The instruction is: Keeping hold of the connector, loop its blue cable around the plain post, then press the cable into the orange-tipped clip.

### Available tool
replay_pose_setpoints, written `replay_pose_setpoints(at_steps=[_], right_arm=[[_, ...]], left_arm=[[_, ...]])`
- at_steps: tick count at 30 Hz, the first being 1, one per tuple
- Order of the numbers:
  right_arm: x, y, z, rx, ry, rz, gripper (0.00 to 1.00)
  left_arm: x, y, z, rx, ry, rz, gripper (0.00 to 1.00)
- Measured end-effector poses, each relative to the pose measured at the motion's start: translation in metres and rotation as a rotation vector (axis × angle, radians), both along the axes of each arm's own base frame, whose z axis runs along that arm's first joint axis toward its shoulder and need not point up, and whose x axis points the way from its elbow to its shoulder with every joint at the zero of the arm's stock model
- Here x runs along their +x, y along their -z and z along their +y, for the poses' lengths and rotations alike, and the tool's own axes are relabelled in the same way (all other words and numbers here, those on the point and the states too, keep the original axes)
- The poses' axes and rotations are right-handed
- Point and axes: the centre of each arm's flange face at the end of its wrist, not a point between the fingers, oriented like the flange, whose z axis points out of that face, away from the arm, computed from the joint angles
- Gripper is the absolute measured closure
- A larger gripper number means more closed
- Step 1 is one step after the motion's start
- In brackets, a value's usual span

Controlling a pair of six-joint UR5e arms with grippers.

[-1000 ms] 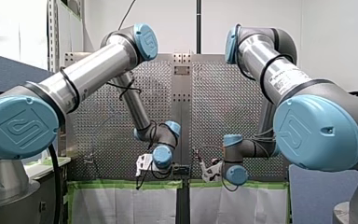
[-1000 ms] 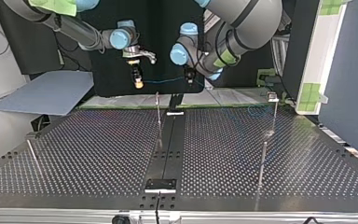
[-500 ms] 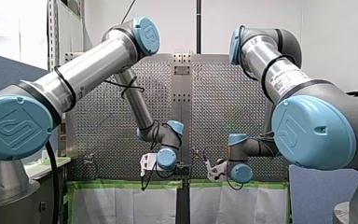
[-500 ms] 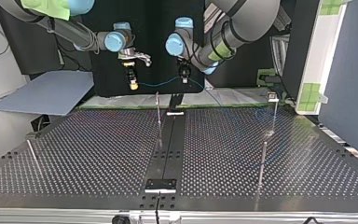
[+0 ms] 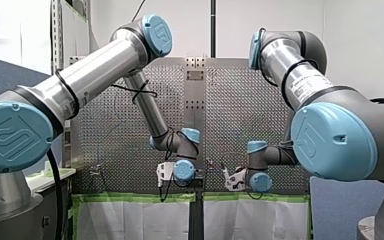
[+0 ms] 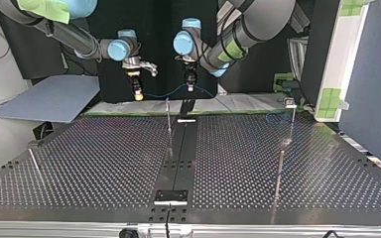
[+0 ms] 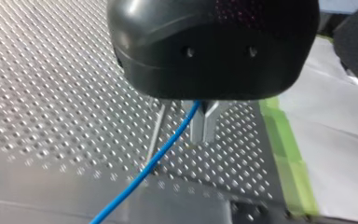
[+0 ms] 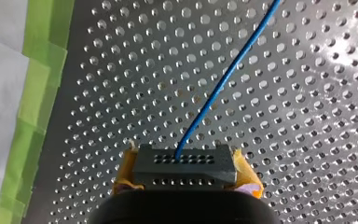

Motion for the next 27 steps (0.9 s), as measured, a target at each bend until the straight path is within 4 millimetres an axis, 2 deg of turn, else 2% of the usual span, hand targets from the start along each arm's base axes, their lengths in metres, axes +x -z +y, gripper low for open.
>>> replay_pose_setpoints(at_steps=[14,19,27], right_arm=[[-0.010,-0.005,-0.019,-0.012,0.029,-0.003,1.00],[-0.014,-0.006,-0.024,-0.013,0.039,-0.004,1.00],[-0.020,-0.006,-0.028,-0.013,0.052,-0.007,1.00]], left_arm=[[0.035,-0.025,-0.025,-0.116,0.034,-0.140,1.00],[0.039,-0.024,-0.024,-0.119,0.038,-0.141,1.00],[0.035,-0.016,-0.018,-0.105,0.037,-0.117,1.00]])
